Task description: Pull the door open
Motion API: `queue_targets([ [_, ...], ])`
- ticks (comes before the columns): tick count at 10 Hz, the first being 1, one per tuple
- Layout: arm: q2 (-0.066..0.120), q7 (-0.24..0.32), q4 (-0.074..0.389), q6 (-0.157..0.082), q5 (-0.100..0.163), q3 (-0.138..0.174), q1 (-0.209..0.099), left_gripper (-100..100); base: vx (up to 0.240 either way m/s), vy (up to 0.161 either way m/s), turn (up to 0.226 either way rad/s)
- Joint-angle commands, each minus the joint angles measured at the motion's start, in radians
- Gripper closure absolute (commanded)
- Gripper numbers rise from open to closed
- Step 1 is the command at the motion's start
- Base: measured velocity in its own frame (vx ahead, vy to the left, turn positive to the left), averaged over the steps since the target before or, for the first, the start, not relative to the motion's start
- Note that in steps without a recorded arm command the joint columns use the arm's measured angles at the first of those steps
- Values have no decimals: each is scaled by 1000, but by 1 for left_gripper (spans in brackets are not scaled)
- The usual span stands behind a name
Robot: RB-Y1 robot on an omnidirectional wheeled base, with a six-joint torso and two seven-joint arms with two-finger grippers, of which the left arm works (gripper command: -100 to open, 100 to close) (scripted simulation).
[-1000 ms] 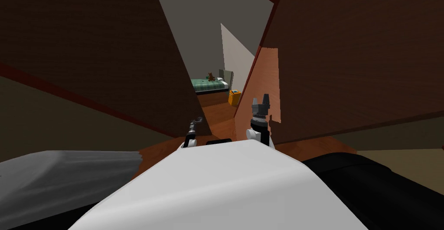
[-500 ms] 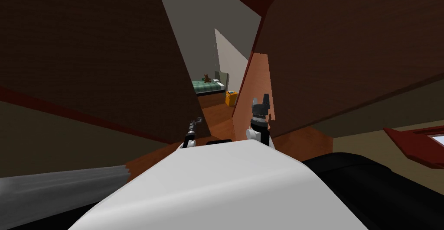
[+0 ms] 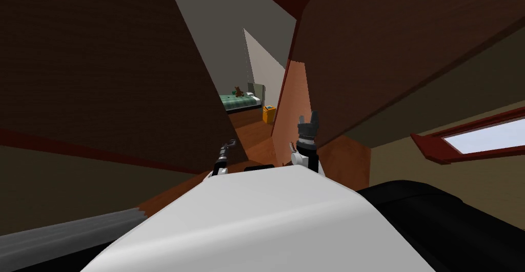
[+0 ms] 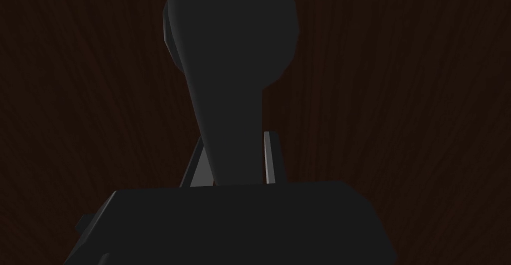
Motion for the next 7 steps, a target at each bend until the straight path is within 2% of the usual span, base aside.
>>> queue_targets([
  [1, 18, 32, 17, -28, -2, -15, 18, 100, -179, -20, -228],
  [2, 39, 55, 24, -46, 0, -21, 30, 100, -211, -33, -266],
  [3, 49, 67, 27, -55, 0, -24, 36, 100, -182, -38, -153],
  [7, 118, 144, 51, -118, 4, -44, 77, 100, -98, -37, -150],
])
